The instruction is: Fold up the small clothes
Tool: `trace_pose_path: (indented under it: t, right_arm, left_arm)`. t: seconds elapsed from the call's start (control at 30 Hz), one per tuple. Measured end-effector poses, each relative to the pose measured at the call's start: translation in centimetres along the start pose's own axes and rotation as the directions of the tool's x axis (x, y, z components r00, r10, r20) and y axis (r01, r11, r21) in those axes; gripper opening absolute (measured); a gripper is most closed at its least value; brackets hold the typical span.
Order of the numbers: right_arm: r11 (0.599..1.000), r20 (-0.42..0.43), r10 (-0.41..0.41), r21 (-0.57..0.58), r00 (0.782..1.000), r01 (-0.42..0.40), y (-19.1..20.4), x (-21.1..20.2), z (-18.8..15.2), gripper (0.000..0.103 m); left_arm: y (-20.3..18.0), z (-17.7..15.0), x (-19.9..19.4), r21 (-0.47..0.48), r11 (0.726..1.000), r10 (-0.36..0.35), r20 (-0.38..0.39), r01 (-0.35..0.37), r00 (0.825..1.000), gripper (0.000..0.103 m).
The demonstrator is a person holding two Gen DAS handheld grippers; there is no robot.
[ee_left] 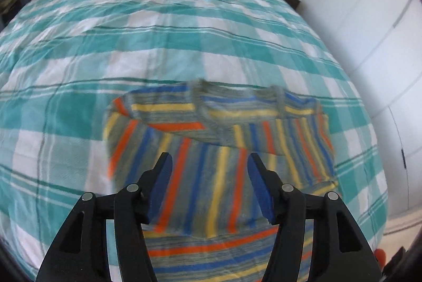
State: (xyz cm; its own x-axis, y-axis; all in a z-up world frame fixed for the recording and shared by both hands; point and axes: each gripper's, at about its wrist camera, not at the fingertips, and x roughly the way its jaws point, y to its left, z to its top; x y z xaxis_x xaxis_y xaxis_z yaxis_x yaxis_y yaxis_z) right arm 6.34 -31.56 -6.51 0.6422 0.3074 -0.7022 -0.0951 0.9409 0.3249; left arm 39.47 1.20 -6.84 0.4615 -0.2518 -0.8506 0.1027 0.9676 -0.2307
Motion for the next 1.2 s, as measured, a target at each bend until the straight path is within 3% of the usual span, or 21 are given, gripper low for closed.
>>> trace_pose_path:
  t: [0.07, 0.13, 0.23, 0.27, 0.3, 0.43, 0.47, 0.57, 0.67, 0.77, 0.87, 1.03, 1.1, 1.2]
  right_arm:
    - [1.000, -0.006, 0.002, 0.009, 1.000, -0.002, -0.3, 0.3, 0.1, 0.083]
    - [1.000, -0.019, 0.006, 0.017, 1.000, -0.005, -0.4, 0.8, 0.1, 0.083]
    - [1.000, -0.037, 0.019, 0.024, 0.999, -0.018, -0.3, 1.2, 0.1, 0.083]
    - [1.000, -0.037, 0.018, 0.018, 0.999, -0.018, -0.1, 1.2, 0.0, 0.083]
    - [1.000, -0.036, 0.017, 0.011, 0.999, -0.016, 0.0, 1.1, 0.0, 0.083]
    - [1.000, -0.041, 0.000, -0.004, 0.999, 0.000, 0.1, 1.2, -0.2, 0.083]
    - [1.000, -0.043, -0.003, -0.002, 0.999, 0.003, 0.0, 1.2, -0.2, 0.083]
    - [1.000, -0.039, -0.006, 0.011, 0.999, 0.007, -0.2, 1.3, -0.1, 0.083]
    - [1.000, -0.032, -0.015, 0.012, 0.999, 0.015, -0.1, 1.2, 0.0, 0.083]
    - [1.000, -0.027, -0.025, 0.004, 0.999, 0.025, 0.0, 1.1, 0.0, 0.083]
    - [0.999, -0.020, -0.040, -0.006, 0.999, 0.040, 0.0, 0.7, 0.0, 0.083]
    - [0.998, 0.008, -0.056, 0.005, 0.998, 0.056, -0.5, -0.2, 0.1, 0.083]
    - [0.998, 0.016, -0.059, 0.018, 0.998, 0.059, -0.9, -0.3, 0.3, 0.083]
    - [0.997, 0.021, -0.077, 0.032, 0.997, 0.077, -1.2, -0.3, 0.4, 0.083]
  left_arm:
    - [2.3, -1.1, -0.2, -0.021, 0.999, 0.046, 0.020, -0.045, 0.999, 0.060]
    - [3.4, -2.8, 0.7, 0.022, 0.995, 0.099, 0.004, -0.099, 0.995, 0.060]
    - [5.0, -7.0, 4.0, 0.104, 0.969, 0.236, -0.117, -0.224, 0.965, 0.052]
    - [5.9, -8.4, 4.4, 0.100, 0.971, 0.230, -0.135, -0.218, 0.964, 0.050]
    - [6.6, -9.4, 3.7, 0.080, 0.979, 0.197, -0.095, -0.190, 0.976, 0.050]
    - [7.1, -9.9, 0.8, 0.003, 0.988, 0.154, -0.071, -0.154, 0.985, 0.051]
    - [6.7, -9.7, -0.4, 0.008, 0.990, 0.139, -0.030, -0.139, 0.990, 0.053]
    - [4.8, -9.3, -3.0, 0.038, 0.992, 0.113, 0.081, -0.116, 0.990, 0.074]
    - [3.1, -9.4, -2.5, 0.067, 0.993, 0.087, 0.093, -0.093, 0.992, 0.078]
    - [2.5, -10.4, 0.7, 0.085, 0.986, 0.143, 0.032, -0.145, 0.989, 0.080]
    - [2.5, -13.3, 2.2, 0.101, 0.971, 0.222, -0.023, -0.219, 0.975, 0.080]
    - [2.7, -19.1, -3.5, 0.044, 0.985, 0.164, 0.029, -0.165, 0.986, 0.088]
    - [2.9, -21.1, -5.8, 0.033, 0.982, 0.185, 0.074, -0.188, 0.980, 0.094]
    - [4.2, -23.1, -8.1, 0.010, 0.967, 0.250, 0.130, -0.253, 0.960, 0.096]
